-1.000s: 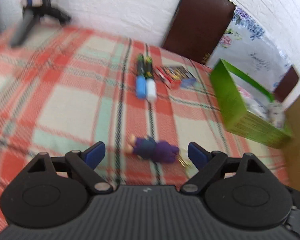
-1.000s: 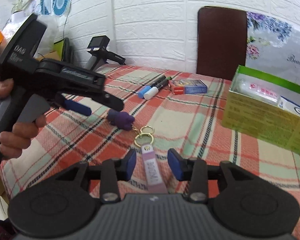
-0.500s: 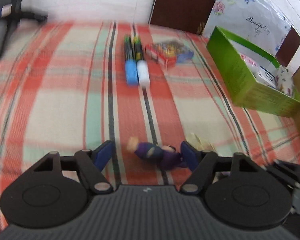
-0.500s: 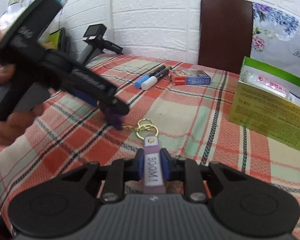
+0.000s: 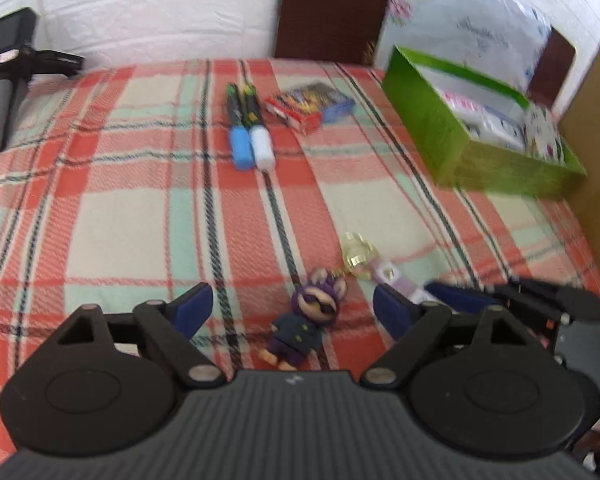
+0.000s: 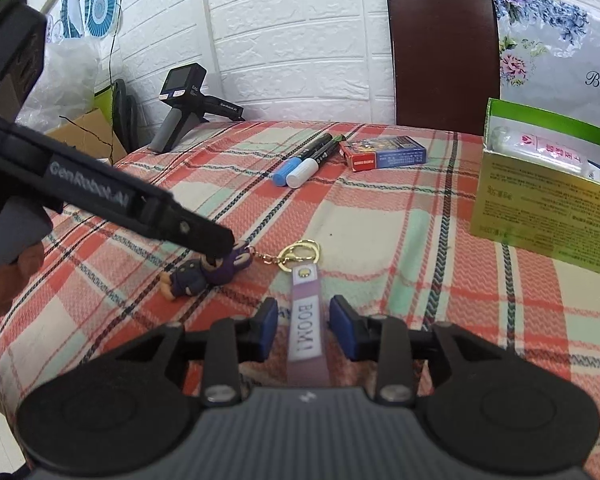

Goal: Organize objects
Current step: 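Lift the keychain with the right gripper while the left gripper grasps the purple bunny figure, then carry the keychain into the green box and open both grippers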

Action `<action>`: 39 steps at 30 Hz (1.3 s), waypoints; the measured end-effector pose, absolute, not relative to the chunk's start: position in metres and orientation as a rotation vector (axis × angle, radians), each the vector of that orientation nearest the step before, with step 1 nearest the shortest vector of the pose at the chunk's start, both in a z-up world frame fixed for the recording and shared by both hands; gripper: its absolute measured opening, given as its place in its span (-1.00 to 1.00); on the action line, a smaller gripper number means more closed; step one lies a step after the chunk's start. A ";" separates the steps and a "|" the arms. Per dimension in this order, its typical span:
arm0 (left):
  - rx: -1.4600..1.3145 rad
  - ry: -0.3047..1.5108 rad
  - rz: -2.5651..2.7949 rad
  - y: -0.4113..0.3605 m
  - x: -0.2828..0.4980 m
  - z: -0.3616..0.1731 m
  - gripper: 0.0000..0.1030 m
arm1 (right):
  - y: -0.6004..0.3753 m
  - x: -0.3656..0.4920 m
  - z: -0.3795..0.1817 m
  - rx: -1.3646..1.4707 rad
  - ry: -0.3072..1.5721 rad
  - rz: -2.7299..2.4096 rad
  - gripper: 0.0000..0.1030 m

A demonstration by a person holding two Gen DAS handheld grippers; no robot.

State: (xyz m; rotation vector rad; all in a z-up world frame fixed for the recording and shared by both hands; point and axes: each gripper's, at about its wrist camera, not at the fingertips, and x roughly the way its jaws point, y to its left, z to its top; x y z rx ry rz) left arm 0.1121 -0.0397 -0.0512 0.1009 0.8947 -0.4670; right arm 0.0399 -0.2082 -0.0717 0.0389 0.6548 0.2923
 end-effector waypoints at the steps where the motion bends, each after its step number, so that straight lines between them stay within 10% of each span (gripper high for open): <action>1: 0.131 0.904 -0.477 -0.043 0.110 -0.056 0.63 | -0.207 0.040 -0.072 0.036 0.653 0.290 -0.36; 5: 0.223 0.869 -0.479 -0.051 0.103 -0.068 -0.25 | -0.197 0.039 -0.074 -0.019 0.640 0.291 -0.63; 23: 0.062 0.639 -0.746 -0.164 0.147 0.044 -0.24 | -0.278 0.054 -0.003 -0.006 0.260 0.020 -0.64; 39: 0.150 0.722 -0.624 -0.243 0.186 -0.005 -0.14 | -0.387 0.079 -0.043 0.173 0.314 -0.276 -0.38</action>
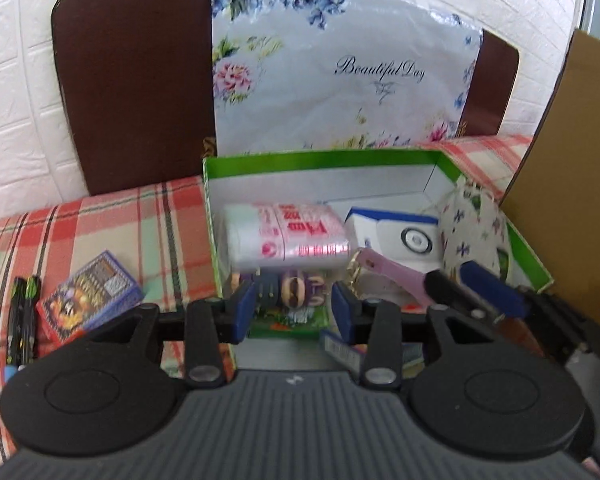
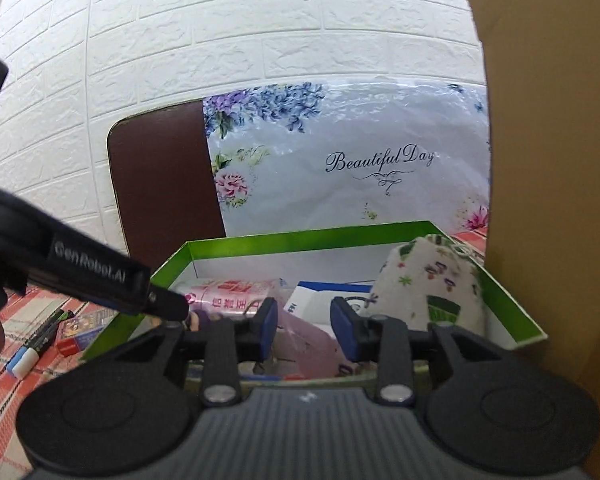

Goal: Organize objects
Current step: 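Carry the keychain into the green box and open both grippers, then move the right gripper to the blue-and-red card deck and grasp it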

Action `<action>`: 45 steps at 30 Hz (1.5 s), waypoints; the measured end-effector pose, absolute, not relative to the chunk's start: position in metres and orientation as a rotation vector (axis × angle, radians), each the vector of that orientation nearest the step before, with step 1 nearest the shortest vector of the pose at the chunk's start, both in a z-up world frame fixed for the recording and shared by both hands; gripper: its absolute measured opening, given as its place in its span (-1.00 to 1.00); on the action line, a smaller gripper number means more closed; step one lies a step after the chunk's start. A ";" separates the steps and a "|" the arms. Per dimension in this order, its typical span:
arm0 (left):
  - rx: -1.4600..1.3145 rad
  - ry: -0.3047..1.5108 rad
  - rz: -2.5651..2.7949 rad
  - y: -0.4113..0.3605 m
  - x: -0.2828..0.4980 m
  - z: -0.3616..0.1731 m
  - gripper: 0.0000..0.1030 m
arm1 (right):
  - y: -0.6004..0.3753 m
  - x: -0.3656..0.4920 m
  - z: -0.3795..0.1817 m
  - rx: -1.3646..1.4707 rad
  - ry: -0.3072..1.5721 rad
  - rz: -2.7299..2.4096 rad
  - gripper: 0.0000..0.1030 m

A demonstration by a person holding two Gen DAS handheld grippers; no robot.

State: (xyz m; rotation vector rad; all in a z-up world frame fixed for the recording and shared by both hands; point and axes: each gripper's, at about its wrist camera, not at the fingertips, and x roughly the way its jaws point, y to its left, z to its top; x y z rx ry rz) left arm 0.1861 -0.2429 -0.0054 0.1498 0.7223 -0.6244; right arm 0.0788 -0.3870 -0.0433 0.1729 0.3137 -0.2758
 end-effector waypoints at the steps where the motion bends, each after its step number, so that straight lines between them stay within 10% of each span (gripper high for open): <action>1: 0.151 0.725 -0.623 -0.242 0.184 -0.006 -0.13 | -0.386 0.075 -0.043 0.181 0.308 -0.277 -0.37; 45: 0.106 0.690 -0.163 -0.022 0.145 -0.065 0.25 | -0.218 0.043 -0.057 0.027 0.632 0.107 -0.18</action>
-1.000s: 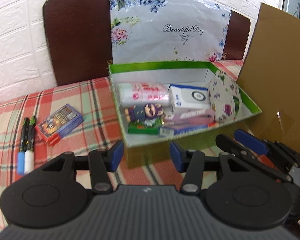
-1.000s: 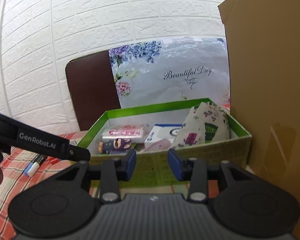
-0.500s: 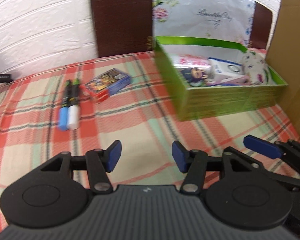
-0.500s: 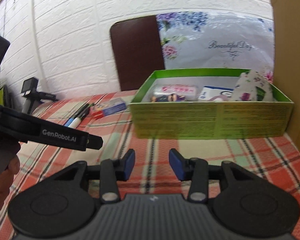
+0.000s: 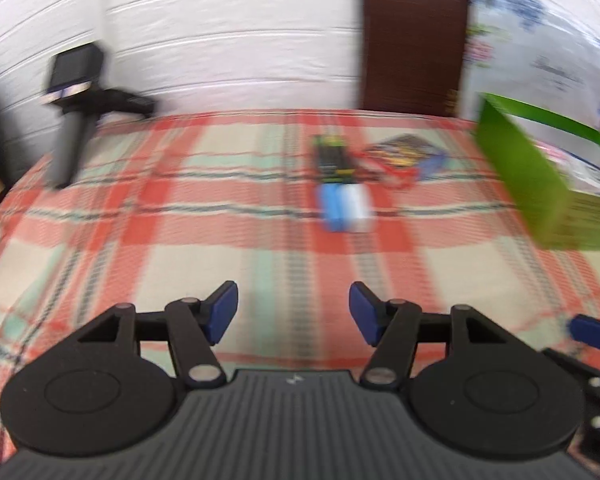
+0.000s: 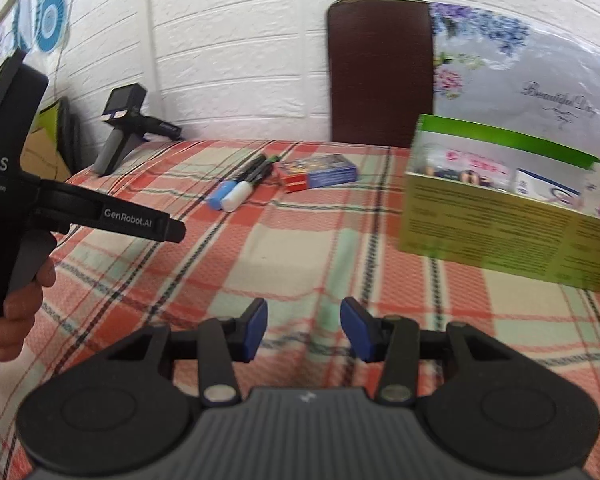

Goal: Organize objects
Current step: 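Move the right gripper to the blue-and-red card deck and grasp it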

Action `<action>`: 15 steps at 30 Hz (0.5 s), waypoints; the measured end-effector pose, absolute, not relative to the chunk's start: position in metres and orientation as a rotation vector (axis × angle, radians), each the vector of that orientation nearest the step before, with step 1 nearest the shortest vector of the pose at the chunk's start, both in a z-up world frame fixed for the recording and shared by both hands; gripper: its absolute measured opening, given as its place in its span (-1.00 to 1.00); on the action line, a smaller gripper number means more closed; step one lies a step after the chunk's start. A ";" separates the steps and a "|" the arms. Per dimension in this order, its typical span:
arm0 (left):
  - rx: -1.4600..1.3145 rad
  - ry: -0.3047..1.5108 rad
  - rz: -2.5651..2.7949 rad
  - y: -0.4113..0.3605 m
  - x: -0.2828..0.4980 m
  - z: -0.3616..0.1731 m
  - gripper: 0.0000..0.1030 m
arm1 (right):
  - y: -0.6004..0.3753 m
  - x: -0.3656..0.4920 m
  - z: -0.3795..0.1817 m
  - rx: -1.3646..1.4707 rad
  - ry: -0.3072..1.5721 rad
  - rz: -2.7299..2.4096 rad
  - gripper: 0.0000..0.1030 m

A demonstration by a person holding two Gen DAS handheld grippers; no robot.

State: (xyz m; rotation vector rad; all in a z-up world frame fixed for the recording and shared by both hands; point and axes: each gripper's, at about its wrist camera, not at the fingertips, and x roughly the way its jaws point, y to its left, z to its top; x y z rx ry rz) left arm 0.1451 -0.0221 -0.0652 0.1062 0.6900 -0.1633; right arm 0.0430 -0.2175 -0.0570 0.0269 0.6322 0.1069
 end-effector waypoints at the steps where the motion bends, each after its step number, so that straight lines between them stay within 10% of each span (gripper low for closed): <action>1: 0.104 0.687 -0.131 -0.014 0.148 -0.069 0.26 | -0.213 0.048 -0.057 0.020 0.634 0.120 -0.18; 15: 0.028 0.547 -0.125 0.021 0.145 -0.091 0.71 | -0.194 0.188 -0.052 0.030 0.589 0.080 0.00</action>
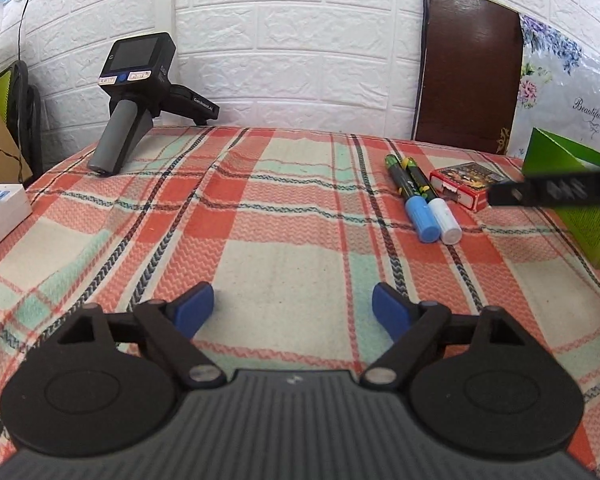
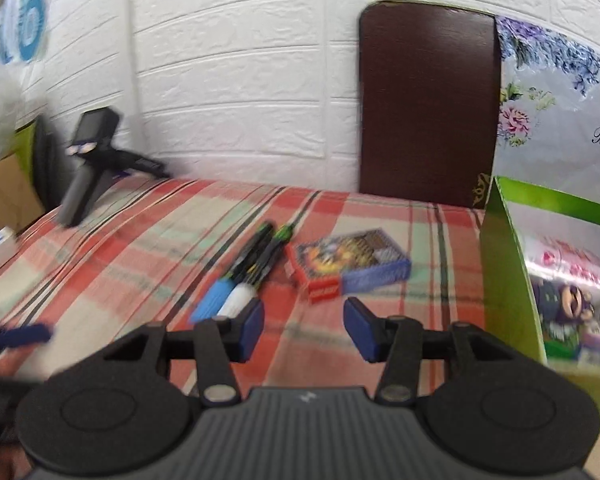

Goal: Organize objects
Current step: 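Move the right gripper to the blue-and-red card deck and grasp it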

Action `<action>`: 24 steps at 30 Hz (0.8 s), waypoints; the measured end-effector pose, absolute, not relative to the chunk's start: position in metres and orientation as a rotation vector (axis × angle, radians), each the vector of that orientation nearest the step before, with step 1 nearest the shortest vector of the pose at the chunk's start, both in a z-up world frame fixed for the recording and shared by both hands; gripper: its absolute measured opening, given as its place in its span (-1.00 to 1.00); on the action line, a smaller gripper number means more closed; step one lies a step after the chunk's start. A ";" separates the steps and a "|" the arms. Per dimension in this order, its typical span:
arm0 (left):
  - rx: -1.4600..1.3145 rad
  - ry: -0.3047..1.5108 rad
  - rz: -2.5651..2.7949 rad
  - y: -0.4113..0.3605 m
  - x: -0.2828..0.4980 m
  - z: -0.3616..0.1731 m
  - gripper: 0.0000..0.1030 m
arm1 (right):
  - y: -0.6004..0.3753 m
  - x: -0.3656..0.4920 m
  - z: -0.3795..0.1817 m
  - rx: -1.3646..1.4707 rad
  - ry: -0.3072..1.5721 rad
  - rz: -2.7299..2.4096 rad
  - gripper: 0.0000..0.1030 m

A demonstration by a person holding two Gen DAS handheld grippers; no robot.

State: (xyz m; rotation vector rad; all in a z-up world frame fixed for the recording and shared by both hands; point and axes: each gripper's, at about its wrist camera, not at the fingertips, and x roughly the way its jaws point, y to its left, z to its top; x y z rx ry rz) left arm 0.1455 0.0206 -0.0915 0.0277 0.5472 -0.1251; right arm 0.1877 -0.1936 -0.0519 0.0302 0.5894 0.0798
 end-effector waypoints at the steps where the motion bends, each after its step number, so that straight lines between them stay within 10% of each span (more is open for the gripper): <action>1: 0.023 0.546 -0.128 0.021 0.146 -0.092 0.73 | -0.198 0.201 -0.052 0.048 0.594 0.057 0.06; 11: -0.025 0.534 -0.154 0.026 0.148 -0.092 0.76 | -0.225 0.290 -0.077 0.285 0.689 -0.105 0.70; 24: -0.052 0.530 -0.164 0.029 0.149 -0.092 0.77 | -0.206 0.263 -0.078 0.127 0.657 -0.024 0.36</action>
